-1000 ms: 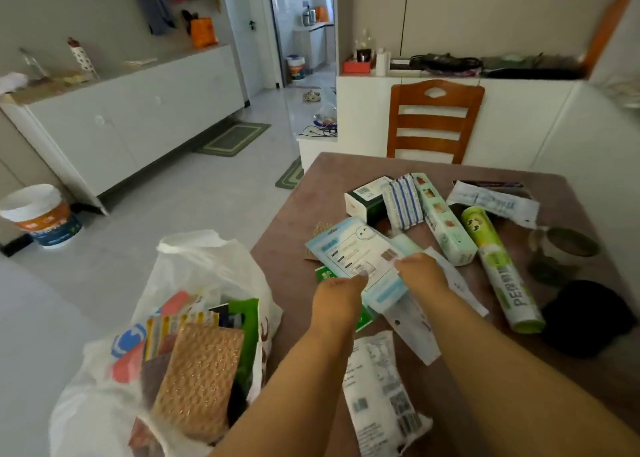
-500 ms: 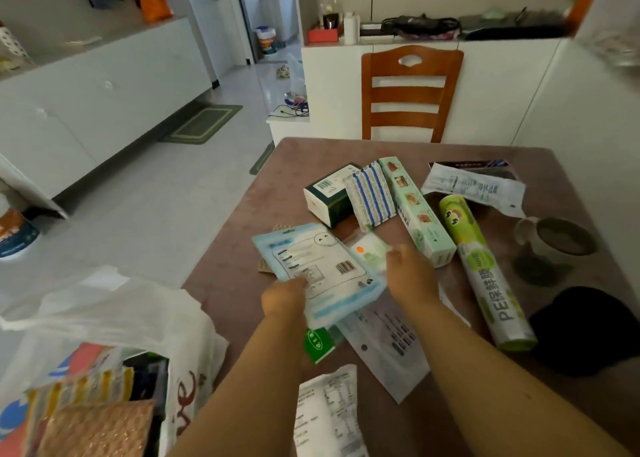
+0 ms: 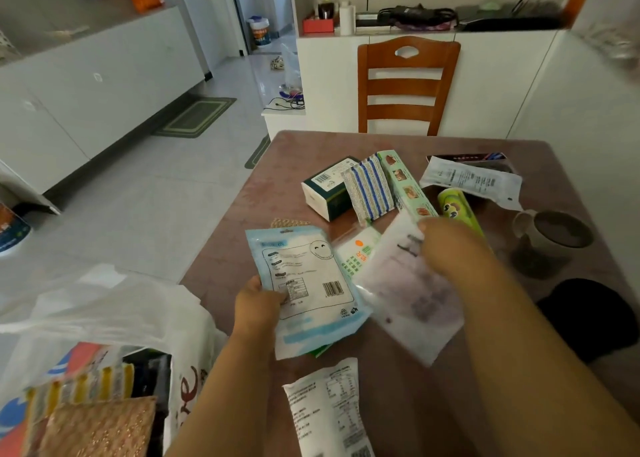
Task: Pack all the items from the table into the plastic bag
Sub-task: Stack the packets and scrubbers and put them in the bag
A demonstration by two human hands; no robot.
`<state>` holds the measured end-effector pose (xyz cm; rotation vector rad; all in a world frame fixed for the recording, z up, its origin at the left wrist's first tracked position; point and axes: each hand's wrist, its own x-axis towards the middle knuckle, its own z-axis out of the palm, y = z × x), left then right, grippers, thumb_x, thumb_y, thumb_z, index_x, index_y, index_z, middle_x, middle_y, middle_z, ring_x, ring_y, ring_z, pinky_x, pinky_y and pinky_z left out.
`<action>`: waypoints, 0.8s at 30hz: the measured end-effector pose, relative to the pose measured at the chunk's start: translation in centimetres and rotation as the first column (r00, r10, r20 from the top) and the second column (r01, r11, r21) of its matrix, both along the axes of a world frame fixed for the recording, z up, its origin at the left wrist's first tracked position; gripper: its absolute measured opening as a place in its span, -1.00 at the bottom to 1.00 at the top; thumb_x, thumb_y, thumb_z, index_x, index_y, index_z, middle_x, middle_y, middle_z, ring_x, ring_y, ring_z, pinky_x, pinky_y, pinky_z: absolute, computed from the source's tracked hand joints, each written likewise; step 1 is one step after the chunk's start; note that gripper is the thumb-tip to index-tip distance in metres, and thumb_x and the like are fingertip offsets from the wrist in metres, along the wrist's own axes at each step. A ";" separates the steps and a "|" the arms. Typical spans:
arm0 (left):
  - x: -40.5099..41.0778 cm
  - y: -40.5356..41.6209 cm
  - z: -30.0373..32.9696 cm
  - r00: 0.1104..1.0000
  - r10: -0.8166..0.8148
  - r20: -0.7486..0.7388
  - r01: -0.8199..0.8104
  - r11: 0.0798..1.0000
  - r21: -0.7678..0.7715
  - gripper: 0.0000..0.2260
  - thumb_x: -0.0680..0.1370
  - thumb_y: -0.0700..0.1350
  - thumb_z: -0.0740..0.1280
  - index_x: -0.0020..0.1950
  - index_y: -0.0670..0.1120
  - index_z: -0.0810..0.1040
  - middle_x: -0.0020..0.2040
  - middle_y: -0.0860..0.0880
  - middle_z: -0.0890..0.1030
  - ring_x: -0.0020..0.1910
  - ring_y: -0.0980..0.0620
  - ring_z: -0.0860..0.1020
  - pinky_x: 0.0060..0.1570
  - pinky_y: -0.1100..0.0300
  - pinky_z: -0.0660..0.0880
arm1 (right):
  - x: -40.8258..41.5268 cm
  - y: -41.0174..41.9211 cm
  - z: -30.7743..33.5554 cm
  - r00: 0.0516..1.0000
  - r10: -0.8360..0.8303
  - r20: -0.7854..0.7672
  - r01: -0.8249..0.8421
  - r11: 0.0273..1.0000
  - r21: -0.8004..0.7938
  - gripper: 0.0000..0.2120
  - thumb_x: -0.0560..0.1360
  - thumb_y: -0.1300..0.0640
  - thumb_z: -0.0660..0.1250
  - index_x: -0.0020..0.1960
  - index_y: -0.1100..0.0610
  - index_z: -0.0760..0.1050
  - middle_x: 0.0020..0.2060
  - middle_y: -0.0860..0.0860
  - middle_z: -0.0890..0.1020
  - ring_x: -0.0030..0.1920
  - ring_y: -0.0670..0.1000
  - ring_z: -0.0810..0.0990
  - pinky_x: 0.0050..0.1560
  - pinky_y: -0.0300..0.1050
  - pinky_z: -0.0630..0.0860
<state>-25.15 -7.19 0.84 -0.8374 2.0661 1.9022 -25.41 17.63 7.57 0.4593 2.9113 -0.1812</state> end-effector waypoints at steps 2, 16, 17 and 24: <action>0.1 0.1 0.0 0.997 -0.072 -0.004 0.072 0.997 0.035 -0.77 0.51 -0.42 0.27 0.04 -0.14 0.54 -0.12 -0.09 0.67 -0.22 -0.08 0.64 -0.39 0.15 0.57 | -0.3 0.1 4.7 0.994 0.109 -0.004 -0.109 0.992 0.070 -0.78 0.59 0.19 0.15 0.20 0.08 0.44 0.07 0.12 0.54 0.10 0.14 0.52 0.18 0.02 0.42; 0.7 0.9 -1.4 0.980 -0.196 0.020 0.187 0.959 0.213 -0.81 0.46 -0.30 0.41 0.04 -0.32 0.60 -0.07 -0.32 0.67 -0.32 -0.16 0.67 -0.47 0.13 0.59 | -3.9 -6.5 -7.3 0.940 -0.206 -0.272 0.043 0.862 -0.505 -0.56 0.47 0.09 0.37 0.33 0.09 0.42 0.21 0.08 0.55 0.19 0.13 0.55 0.11 0.02 0.53; 0.4 0.4 -1.6 0.990 -0.142 0.006 0.138 0.970 0.199 -0.83 0.49 -0.27 0.39 0.04 -0.30 0.60 -0.10 -0.28 0.68 -0.32 -0.15 0.66 -0.49 0.13 0.59 | -3.6 -5.5 -7.9 0.888 -0.400 -0.229 0.243 0.829 -0.503 -0.52 0.46 0.02 0.38 0.33 0.12 0.40 0.22 0.11 0.54 0.19 0.15 0.54 0.06 0.01 0.51; -1.4 0.1 -2.5 0.993 -0.114 0.040 0.113 0.994 0.006 -0.74 0.50 -0.18 0.42 0.11 -0.31 0.59 -0.09 -0.23 0.68 -0.15 -0.22 0.66 -0.13 -0.11 0.63 | -3.6 -4.2 -10.9 0.631 -0.734 0.252 0.594 0.247 -0.766 -0.40 0.37 0.03 0.50 0.29 0.29 0.43 0.17 0.15 0.57 0.14 0.20 0.60 -0.07 -0.04 0.54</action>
